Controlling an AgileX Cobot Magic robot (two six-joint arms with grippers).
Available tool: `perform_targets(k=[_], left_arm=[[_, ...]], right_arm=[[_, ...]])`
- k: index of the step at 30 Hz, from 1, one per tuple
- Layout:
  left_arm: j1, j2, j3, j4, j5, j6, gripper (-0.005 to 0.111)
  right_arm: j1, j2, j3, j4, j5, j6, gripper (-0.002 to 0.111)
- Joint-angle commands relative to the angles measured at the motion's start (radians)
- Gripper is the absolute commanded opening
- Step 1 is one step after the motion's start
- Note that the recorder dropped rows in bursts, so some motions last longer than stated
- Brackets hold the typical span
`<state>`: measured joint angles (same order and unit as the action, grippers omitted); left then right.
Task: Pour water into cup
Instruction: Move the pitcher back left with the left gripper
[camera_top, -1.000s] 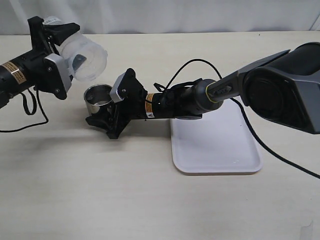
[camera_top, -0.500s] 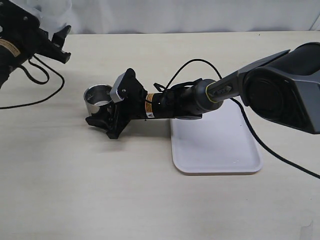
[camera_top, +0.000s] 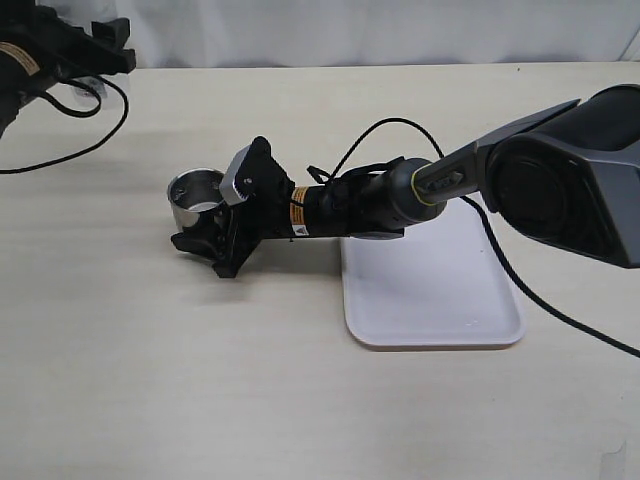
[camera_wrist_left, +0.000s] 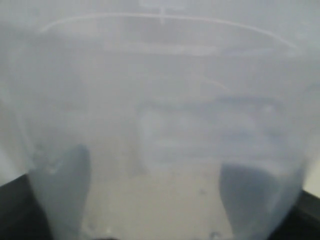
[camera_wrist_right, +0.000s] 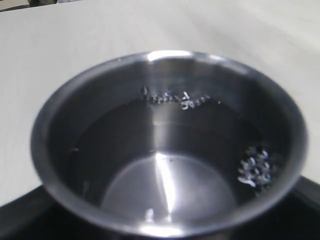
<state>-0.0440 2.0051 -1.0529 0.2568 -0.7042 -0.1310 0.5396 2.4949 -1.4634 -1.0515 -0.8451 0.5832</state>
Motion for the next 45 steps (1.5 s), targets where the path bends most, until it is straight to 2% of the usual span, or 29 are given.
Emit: perform_targets(k=[1,5,9,17,22,27,32,45], left_arm=[[0.035,0.030,-0.009,-0.035,-0.115,-0.106,0.000],[0.080,0.083,-0.020,-0.030,-0.163,-0.141,0.000],[0.109,0.137,-0.086,0.027,-0.131,-0.141,0.000],[0.113,0.246,-0.203,0.068,-0.184,-0.146,0.000],[0.113,0.293,-0.244,0.075,-0.140,-0.155,0.000],[0.113,0.316,-0.249,0.080,-0.138,-0.155,0.000],[0.113,0.323,-0.249,0.148,-0.131,-0.155,0.000],[0.113,0.323,-0.255,0.153,-0.143,-0.161,0.000]], right_arm=[[-0.002,0.003,0.000,-0.007,0.018,0.007,0.004],[-0.002,0.003,0.000,-0.007,0.018,0.007,0.004],[-0.002,0.003,0.000,-0.007,0.018,0.007,0.004],[-0.002,0.003,0.000,-0.007,0.018,0.007,0.004],[-0.002,0.003,0.000,-0.007,0.018,0.007,0.004],[-0.002,0.003,0.000,-0.007,0.018,0.007,0.004],[-0.002,0.003,0.000,-0.007,0.018,0.007,0.004],[-0.002,0.003,0.000,-0.007,0.018,0.007,0.004]])
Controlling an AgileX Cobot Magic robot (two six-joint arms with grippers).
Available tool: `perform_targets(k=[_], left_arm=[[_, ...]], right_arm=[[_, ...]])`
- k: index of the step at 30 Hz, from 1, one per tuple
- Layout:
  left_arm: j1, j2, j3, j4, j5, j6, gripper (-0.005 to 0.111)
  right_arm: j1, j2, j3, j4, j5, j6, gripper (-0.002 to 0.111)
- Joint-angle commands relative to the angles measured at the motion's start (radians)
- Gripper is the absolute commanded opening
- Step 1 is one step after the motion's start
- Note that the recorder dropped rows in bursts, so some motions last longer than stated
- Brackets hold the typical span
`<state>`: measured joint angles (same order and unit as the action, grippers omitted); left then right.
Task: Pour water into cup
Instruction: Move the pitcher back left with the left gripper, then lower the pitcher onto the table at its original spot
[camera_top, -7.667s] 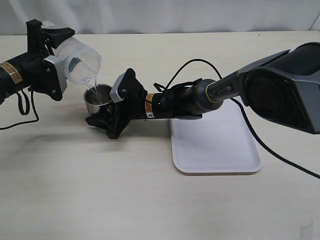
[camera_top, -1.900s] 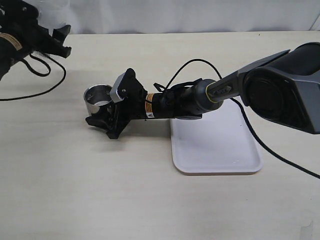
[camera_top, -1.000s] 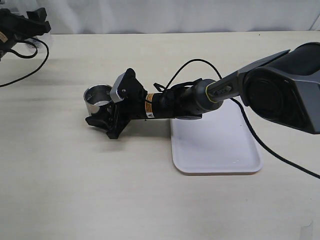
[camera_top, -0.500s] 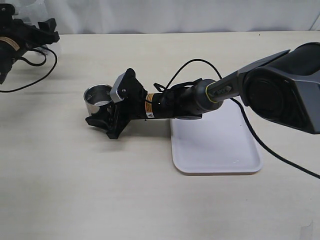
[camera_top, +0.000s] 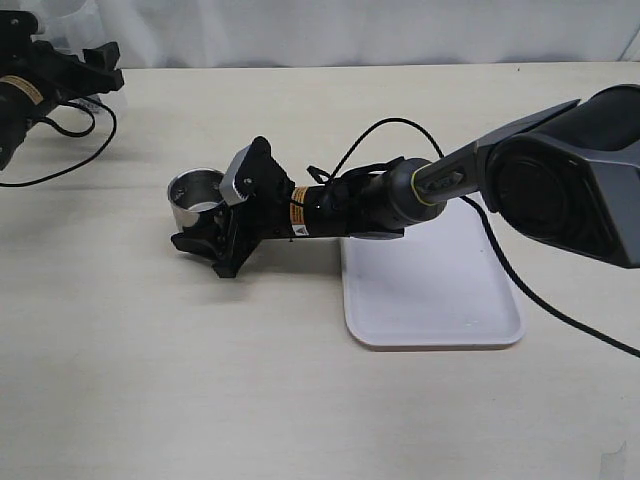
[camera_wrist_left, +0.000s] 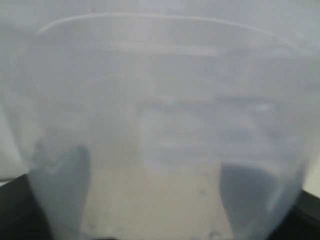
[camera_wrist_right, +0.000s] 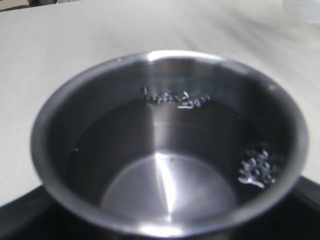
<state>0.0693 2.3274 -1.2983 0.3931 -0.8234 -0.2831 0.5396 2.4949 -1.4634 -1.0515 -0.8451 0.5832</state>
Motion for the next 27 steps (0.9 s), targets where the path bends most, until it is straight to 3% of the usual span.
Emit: perform_targets(k=[1,6,14,16,19,22,27], left_arm=[[0.000,0.000,-0.010,0.019,-0.017,-0.011,0.000],[0.000,0.000,-0.010,0.024,0.039,-0.013,0.000],[0.000,0.000,-0.010,0.063,0.021,-0.013,0.001],[0.000,0.000,-0.010,0.063,0.021,-0.013,0.012],[0.000,0.000,-0.010,0.067,0.019,-0.013,0.040],[0.000,0.000,-0.010,0.067,0.019,-0.013,0.059],[0.000,0.000,-0.010,0.065,0.029,-0.013,0.061]], right_arm=[[-0.002,0.003,0.000,-0.007,0.018,0.007,0.004],[-0.002,0.003,0.000,-0.007,0.018,0.007,0.004],[-0.002,0.003,0.000,-0.007,0.018,0.007,0.004],[-0.002,0.003,0.000,-0.007,0.018,0.007,0.004],[-0.002,0.003,0.000,-0.007,0.018,0.007,0.004],[-0.002,0.003,0.000,-0.007,0.018,0.007,0.004],[-0.002,0.003,0.000,-0.007,0.018,0.007,0.004]])
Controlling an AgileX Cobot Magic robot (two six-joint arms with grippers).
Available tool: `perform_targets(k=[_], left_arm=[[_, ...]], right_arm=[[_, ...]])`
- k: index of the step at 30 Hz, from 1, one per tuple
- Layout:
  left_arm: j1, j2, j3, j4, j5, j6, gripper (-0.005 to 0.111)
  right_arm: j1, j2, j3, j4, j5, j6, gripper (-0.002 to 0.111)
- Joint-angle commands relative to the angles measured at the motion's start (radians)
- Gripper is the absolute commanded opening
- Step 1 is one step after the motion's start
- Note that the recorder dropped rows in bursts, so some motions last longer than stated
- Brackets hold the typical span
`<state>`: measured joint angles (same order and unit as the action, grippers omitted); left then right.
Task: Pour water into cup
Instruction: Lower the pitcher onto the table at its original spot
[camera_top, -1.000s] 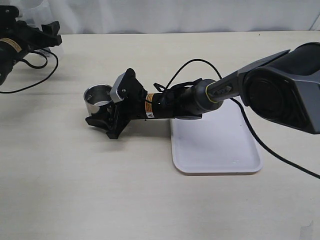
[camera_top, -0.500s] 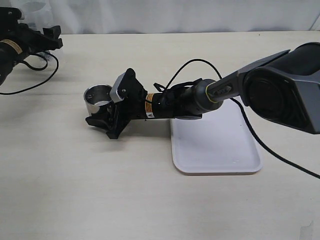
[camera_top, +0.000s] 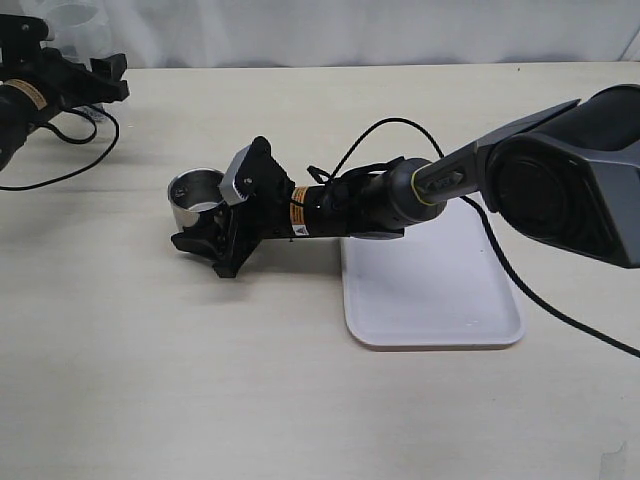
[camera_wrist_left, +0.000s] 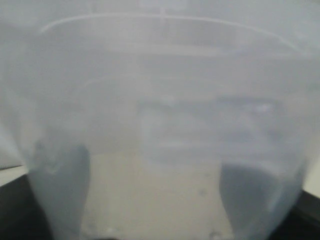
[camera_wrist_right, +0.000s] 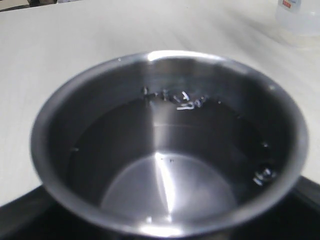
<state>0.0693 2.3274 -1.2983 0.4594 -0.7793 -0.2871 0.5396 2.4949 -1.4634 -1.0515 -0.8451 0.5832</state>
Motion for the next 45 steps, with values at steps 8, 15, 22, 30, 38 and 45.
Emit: perform_targets(k=[8,15,22,30,38,45], left_arm=[[0.000,0.000,-0.010,-0.011,-0.015,-0.009,0.087],[0.000,0.000,-0.010,-0.007,-0.015,-0.009,0.093],[0.000,-0.002,0.007,-0.007,-0.036,-0.009,0.093],[0.002,-0.003,0.054,0.000,-0.095,0.000,0.093],[0.002,-0.003,0.108,-0.008,-0.145,0.031,0.093],[0.002,-0.003,0.121,-0.008,-0.155,0.031,0.093]], right_arm=[[-0.002,0.003,0.000,-0.007,0.018,0.007,0.004],[-0.002,0.003,0.000,-0.007,0.018,0.007,0.004],[-0.002,0.003,0.000,-0.007,0.018,0.007,0.004],[-0.002,0.003,0.000,-0.007,0.018,0.007,0.004],[-0.002,0.003,0.000,-0.007,0.018,0.007,0.004],[-0.002,0.003,0.000,-0.007,0.018,0.007,0.004]])
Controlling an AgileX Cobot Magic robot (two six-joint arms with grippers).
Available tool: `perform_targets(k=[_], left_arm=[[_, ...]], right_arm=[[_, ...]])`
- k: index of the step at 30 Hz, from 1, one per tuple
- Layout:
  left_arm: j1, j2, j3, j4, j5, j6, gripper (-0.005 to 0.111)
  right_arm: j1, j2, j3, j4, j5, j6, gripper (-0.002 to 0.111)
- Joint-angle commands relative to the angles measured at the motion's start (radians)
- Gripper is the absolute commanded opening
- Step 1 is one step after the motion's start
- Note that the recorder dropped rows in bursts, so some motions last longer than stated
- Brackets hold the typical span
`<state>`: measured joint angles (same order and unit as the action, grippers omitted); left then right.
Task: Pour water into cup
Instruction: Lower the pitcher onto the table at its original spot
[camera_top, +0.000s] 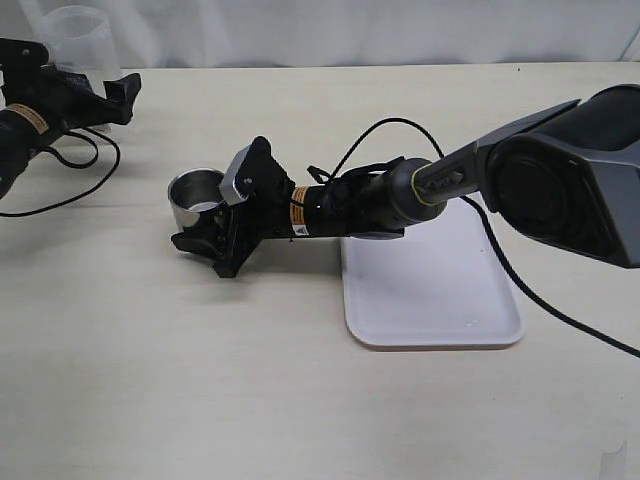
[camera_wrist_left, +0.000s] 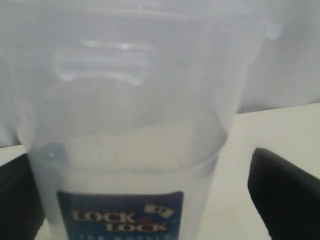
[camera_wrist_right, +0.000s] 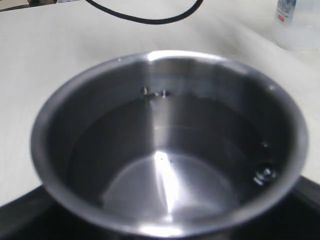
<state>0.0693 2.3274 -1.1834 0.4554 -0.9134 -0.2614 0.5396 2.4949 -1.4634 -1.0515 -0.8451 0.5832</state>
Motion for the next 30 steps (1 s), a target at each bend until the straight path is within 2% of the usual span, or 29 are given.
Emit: perform_targets(k=[1,9,24,30], left_arm=[[0.002,-0.003,0.006,-0.005,-0.020,0.005,0.093],[0.002,-0.011,0.013,-0.002,-0.006,0.003,0.093],[0.004,-0.104,0.120,-0.023,-0.028,0.005,0.093],[0.004,-0.159,0.193,-0.044,-0.054,0.056,0.093]], right_arm=[[-0.002,0.003,0.000,-0.007,0.018,0.007,0.004],[-0.002,0.003,0.000,-0.007,0.018,0.007,0.004],[-0.002,0.003,0.000,-0.007,0.018,0.007,0.004],[-0.002,0.003,0.000,-0.007,0.018,0.007,0.004]])
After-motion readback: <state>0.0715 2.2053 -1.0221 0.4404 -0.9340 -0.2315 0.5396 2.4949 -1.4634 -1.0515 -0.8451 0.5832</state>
